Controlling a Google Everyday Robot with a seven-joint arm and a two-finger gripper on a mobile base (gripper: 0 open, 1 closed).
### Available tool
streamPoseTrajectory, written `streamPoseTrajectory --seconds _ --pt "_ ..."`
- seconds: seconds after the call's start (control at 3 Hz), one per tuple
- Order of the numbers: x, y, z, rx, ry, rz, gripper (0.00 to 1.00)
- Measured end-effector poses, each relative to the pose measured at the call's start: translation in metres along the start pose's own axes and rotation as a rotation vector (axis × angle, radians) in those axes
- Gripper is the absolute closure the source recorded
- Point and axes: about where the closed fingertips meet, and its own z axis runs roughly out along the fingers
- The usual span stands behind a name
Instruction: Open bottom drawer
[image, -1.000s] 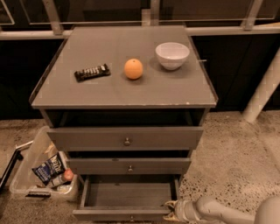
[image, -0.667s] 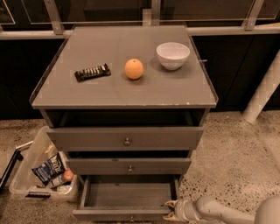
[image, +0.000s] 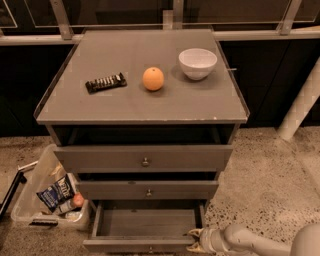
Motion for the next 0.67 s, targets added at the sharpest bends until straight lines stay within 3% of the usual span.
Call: streamPoseTrajectory --seconds 0.33,0.67 --pt "0.0055 0.0123 0.0004 -0.033 -0.026 0.007 0.38" --pt "0.0048 0.0122 -0.0001 -0.033 -0.026 0.007 0.62"
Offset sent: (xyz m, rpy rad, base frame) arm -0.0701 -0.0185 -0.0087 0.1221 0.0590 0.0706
